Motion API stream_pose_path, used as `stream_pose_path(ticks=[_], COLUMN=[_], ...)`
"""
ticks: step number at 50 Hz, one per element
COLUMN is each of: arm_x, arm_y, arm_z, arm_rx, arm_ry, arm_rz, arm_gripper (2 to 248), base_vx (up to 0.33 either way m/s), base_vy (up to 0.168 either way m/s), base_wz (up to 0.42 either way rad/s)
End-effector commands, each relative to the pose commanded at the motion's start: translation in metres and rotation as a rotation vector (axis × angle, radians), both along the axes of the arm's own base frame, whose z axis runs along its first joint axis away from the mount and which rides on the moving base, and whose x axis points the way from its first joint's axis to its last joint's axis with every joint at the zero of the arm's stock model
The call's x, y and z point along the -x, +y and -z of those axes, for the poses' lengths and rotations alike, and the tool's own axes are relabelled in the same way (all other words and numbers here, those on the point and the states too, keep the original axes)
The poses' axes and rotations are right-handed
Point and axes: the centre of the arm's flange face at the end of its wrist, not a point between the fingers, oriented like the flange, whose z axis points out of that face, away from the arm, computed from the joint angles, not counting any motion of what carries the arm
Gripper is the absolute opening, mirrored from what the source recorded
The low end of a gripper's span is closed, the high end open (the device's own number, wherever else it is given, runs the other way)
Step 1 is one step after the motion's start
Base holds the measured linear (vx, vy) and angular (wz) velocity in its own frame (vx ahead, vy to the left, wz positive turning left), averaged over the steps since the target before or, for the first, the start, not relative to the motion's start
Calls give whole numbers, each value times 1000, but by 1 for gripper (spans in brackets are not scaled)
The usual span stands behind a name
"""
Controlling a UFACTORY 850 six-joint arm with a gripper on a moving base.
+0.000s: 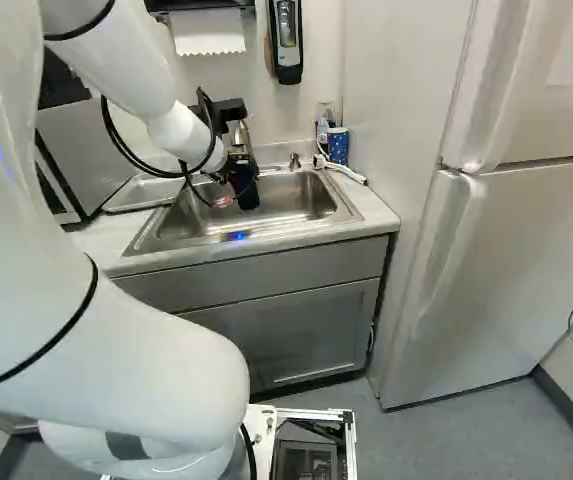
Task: Rinse the cup and place it in the tray
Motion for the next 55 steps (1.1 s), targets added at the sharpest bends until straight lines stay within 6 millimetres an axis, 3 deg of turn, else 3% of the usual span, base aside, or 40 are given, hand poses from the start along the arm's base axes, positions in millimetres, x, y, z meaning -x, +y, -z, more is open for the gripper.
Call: stream_pose_path(ticks=[55], arm_x=[-4], arm_y=[0], arm_z=[0], arm_rx=[0], arm_ry=[1], arm_rz=[1], arm_gripper=[122], base_vx=[0], base_vy=[0], base_wz=[0])
